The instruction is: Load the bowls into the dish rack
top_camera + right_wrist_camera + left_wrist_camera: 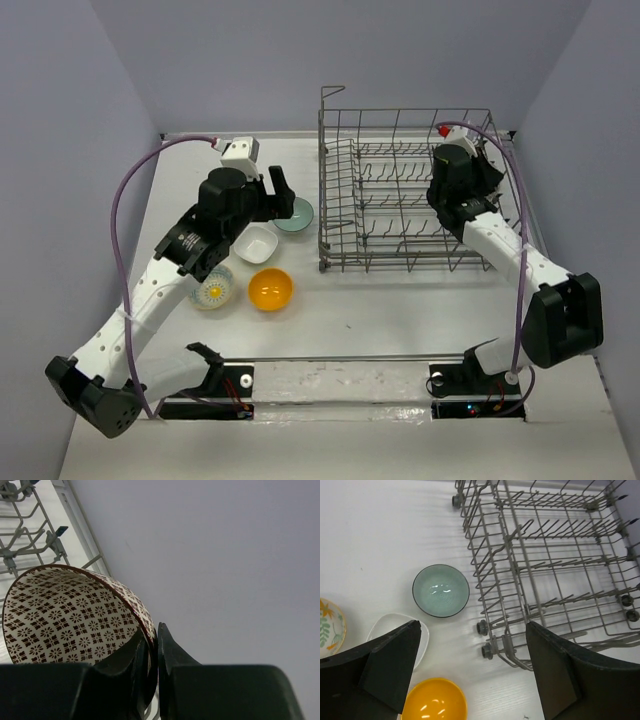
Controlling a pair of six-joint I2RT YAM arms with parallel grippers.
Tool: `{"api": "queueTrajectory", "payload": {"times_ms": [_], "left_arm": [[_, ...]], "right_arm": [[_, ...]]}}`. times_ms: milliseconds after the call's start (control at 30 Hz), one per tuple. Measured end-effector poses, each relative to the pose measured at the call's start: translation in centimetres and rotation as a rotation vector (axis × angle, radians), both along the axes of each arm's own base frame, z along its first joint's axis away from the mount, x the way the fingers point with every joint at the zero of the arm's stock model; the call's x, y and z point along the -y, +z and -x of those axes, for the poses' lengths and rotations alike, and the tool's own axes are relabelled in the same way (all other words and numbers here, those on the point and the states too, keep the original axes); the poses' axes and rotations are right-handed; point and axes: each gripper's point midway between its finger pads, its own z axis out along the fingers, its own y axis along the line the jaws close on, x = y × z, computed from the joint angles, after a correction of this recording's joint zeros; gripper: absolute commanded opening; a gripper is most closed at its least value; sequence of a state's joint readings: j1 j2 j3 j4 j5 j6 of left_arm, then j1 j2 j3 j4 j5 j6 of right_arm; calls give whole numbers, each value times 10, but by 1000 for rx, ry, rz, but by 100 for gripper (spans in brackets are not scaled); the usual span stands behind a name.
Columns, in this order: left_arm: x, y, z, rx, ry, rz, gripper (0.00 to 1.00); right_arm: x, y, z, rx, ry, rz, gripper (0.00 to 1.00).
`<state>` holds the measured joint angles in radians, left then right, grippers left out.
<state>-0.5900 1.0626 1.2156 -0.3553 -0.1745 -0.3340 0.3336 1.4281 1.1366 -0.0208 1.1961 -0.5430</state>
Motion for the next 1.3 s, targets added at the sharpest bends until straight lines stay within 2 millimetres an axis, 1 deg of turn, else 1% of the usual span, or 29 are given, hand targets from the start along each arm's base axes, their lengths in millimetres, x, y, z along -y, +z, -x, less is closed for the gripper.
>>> {"api": "queueTrajectory", "payload": {"times_ms": [33, 133, 233, 300, 500, 567, 767, 967, 1167, 1300], "left_arm": [[-3, -13, -2, -24, 3, -10, 95], [-10, -40, -3, -69, 9, -23, 96], [-11, -48, -1, -73, -1, -13, 97], [-11, -46, 1, -63, -7, 0, 97], [-9, -34, -2, -24, -13, 36, 98], [-7, -34, -3, -20, -15, 42, 98], [-6, -39, -2, -26, -25, 44, 98], [-5, -40, -2, -30, -29, 45, 98], [-4, -42, -2, -34, -34, 48, 98], [-3, -41, -2, -35, -33, 50, 98]], "right_arm": [[0, -1, 0, -6, 3, 13, 1], [4, 1, -4, -17, 1, 54, 1], [12, 4, -10, -16, -18, 89, 1], [16, 1, -13, -27, -28, 110, 1], [28, -16, -22, -87, -51, 158, 1], [33, -21, -23, -95, -59, 162, 1], [42, -26, -25, -87, -77, 157, 1], [43, -34, -28, -93, -71, 158, 1], [43, -45, -26, -118, -58, 164, 1], [43, -48, -26, -123, -55, 164, 1]]}}
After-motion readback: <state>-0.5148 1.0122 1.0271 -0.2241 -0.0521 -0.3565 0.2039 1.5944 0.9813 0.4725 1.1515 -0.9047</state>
